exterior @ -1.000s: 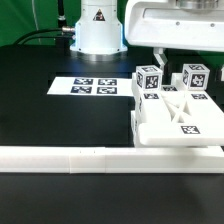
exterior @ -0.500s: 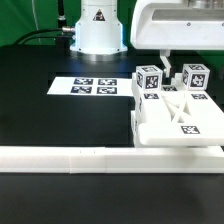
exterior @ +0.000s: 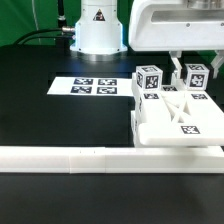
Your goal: Assemble chair
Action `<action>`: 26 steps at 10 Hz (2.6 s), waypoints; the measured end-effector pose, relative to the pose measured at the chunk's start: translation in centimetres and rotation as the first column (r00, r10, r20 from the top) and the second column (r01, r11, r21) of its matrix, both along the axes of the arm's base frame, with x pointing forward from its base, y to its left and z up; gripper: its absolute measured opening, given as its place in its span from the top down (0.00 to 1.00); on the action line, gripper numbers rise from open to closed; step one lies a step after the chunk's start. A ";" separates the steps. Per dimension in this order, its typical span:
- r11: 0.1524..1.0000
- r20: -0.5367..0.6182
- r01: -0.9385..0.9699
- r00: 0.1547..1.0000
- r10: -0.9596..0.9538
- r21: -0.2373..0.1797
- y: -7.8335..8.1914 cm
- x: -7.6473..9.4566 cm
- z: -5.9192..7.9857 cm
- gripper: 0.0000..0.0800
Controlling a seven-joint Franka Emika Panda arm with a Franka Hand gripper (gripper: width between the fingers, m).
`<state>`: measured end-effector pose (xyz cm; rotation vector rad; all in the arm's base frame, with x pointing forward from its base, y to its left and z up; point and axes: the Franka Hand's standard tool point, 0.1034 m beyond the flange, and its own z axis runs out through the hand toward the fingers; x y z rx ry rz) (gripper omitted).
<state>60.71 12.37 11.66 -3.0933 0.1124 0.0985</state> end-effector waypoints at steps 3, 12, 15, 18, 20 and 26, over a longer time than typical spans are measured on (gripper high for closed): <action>0.997 -0.003 0.074 0.997 -0.074 -0.003 0.0 0.0 0.0 0.65; 0.684 0.006 0.729 0.685 -0.729 -0.026 0.2 0.2 0.0 0.64; 0.559 -0.008 0.829 0.559 -0.829 -0.016 0.2 0.4 0.0 0.64; 0.280 -0.023 0.960 0.280 -0.960 0.015 0.3 0.9 0.1 0.64; 0.210 -0.032 0.978 0.210 -0.977 0.017 0.4 1.0 0.1 0.64; 0.491 -0.014 0.870 0.492 -0.871 0.042 0.5 0.9 -0.1 0.20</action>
Offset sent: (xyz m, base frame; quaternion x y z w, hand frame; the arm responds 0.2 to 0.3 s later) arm -0.0139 -0.0063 -0.0032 -0.0053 0.0185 0.2794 0.9600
